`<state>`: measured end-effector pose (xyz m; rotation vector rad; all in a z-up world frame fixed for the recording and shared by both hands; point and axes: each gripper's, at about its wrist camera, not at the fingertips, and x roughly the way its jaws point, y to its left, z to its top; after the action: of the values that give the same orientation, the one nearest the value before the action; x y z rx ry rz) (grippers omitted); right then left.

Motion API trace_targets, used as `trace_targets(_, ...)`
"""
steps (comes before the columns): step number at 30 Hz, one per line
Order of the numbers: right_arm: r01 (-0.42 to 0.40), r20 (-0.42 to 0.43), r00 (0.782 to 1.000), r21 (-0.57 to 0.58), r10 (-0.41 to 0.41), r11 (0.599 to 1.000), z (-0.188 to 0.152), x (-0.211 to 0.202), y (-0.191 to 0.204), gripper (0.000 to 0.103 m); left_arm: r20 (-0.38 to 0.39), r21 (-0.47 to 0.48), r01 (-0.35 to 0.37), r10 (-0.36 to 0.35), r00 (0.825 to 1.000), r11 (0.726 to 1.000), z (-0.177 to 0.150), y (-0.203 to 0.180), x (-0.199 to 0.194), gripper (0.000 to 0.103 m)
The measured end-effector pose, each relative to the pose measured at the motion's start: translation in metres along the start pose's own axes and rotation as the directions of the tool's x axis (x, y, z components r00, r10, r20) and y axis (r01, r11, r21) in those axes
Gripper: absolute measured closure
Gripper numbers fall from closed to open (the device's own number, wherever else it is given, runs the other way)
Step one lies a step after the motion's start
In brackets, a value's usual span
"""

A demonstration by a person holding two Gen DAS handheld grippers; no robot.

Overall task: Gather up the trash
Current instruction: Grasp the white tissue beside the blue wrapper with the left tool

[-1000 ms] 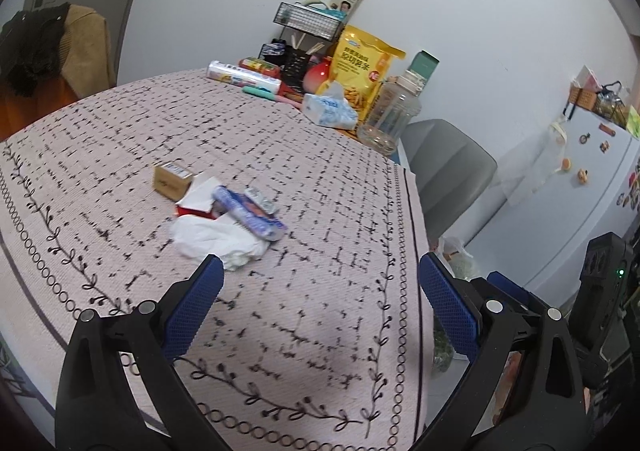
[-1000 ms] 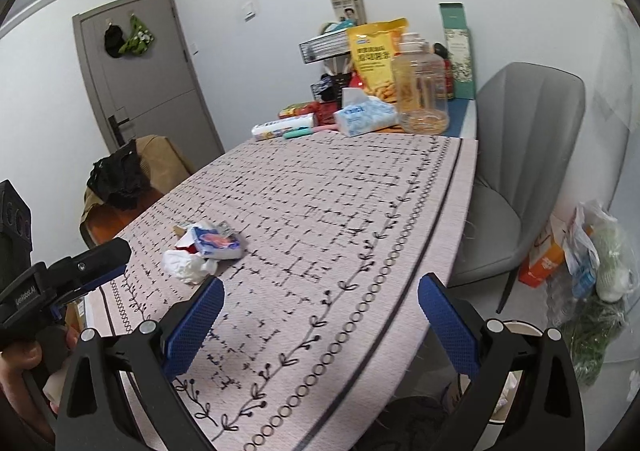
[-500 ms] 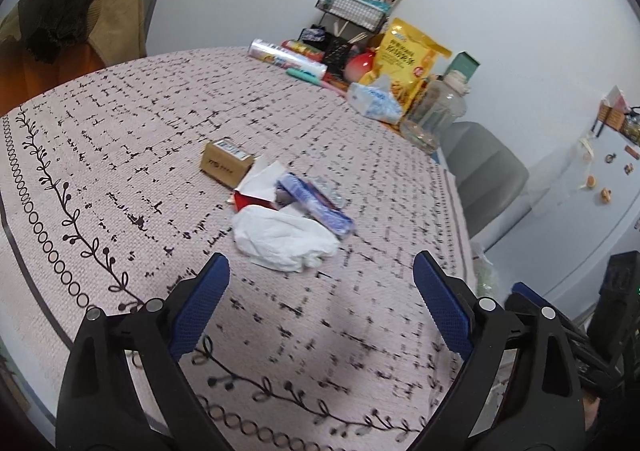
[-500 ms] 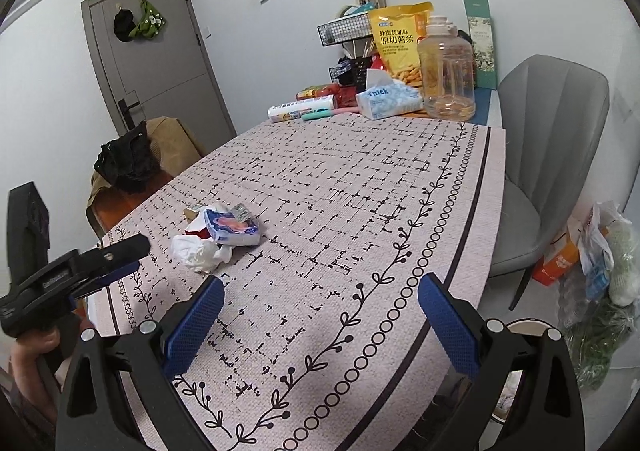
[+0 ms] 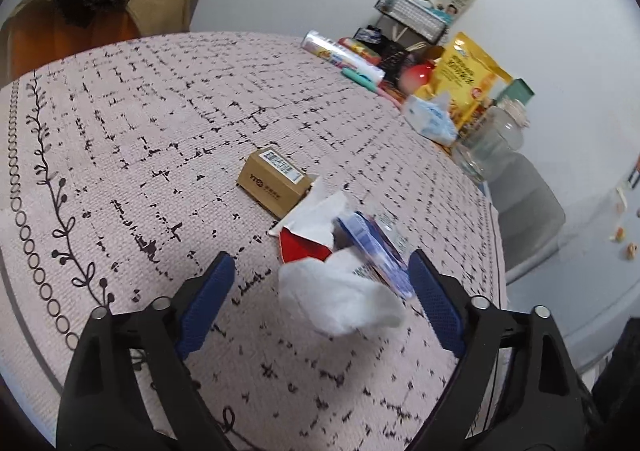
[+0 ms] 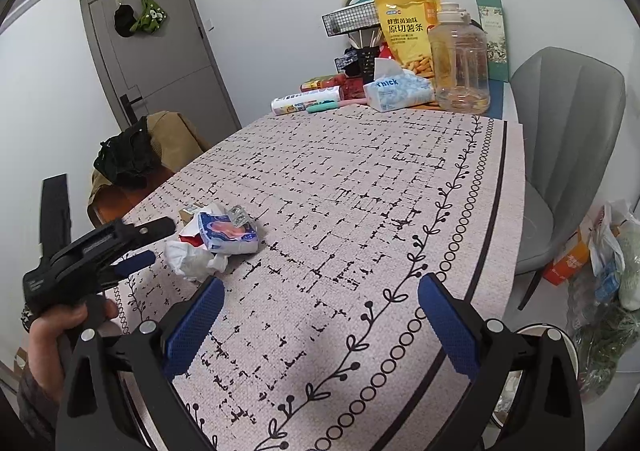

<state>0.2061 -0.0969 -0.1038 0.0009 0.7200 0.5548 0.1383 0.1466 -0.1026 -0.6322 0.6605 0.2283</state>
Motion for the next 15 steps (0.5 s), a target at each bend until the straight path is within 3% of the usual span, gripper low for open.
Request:
trace_targets(5, -0.014, -0.012, 1.000, -0.012, 0.014, 1.000, 0.003, 0.003, 0.004, 0.008, -0.028, -0.028, -0.028, 0.027, 0.999, 0.999, -0.002, 0.004, 0.013, 0.036)
trace_targets(7, -0.017, -0.016, 1.000, -0.019, 0.017, 1.000, 0.004, 0.005, 0.006, 0.008, -0.042, -0.034, -0.027, 0.026, 0.999, 0.999, -0.006, 0.006, 0.014, 0.057)
trace_targets(8, -0.019, -0.018, 1.000, -0.019, 0.019, 1.000, 0.004, 0.006, 0.007, 0.008, -0.048, -0.035, -0.028, 0.026, 0.999, 0.999, -0.008, 0.007, 0.013, 0.075)
trace_targets(9, -0.023, -0.021, 1.000, -0.019, 0.023, 1.000, 0.005, 0.008, 0.008, 0.008, -0.052, -0.036, -0.029, 0.028, 0.998, 0.999, -0.010, 0.008, 0.012, 0.086)
trace_targets(11, -0.030, -0.025, 0.999, -0.020, 0.030, 0.999, 0.006, 0.011, 0.010, 0.008, -0.044, -0.035, -0.021, 0.020, 0.999, 0.999, -0.012, 0.010, 0.006, 0.093)
trace_targets(15, -0.048, -0.037, 0.998, -0.032, 0.047, 0.998, 0.008, 0.019, 0.019, 0.008, -0.019, -0.027, 0.010, -0.011, 1.000, 1.000, -0.014, 0.010, -0.014, 0.094)
